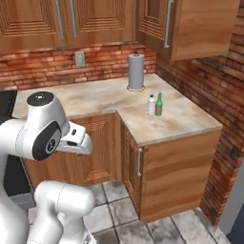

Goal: Place the drinks on the dining counter in a tight cluster.

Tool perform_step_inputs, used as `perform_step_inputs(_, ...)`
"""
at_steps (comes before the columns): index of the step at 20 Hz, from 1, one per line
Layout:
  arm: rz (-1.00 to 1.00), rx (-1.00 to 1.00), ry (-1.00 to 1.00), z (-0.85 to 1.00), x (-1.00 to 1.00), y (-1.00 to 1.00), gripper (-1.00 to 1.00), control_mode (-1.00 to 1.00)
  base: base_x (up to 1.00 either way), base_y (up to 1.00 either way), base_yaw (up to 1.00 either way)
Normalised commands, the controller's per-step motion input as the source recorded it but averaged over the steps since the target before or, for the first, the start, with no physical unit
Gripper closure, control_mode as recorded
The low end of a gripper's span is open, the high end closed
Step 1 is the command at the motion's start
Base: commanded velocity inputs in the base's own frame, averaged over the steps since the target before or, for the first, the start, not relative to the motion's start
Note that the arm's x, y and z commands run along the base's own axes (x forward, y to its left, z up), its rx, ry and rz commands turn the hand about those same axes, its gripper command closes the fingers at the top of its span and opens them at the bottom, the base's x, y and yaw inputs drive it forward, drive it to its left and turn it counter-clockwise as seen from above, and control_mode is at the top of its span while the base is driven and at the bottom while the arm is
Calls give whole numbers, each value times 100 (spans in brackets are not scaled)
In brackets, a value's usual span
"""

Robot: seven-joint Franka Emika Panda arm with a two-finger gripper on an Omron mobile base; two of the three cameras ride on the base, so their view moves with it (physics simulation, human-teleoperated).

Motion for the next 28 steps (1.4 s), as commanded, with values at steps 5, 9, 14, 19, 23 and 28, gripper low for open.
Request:
perform_step_inputs(5, 0, 0, 0, 0, 0, 0, -100, 100, 75, -34, -47)
perform_step_inputs(9, 0, 0, 0, 0, 0, 0, -100, 100, 99, 6, -13)
perform_step_inputs(14, 0, 0, 0, 0, 0, 0, -100, 100, 99, 13, -8)
perform_step_inputs(19, 0, 0, 0, 0, 0, 0, -100, 100, 61, 4, -10)
perform_step_inputs(23, 0, 0, 0, 0, 0, 0, -100, 100, 16, 0, -20)
perform_step_inputs(28, 0, 0, 0, 0, 0, 0, -100, 100, 0, 1, -30)
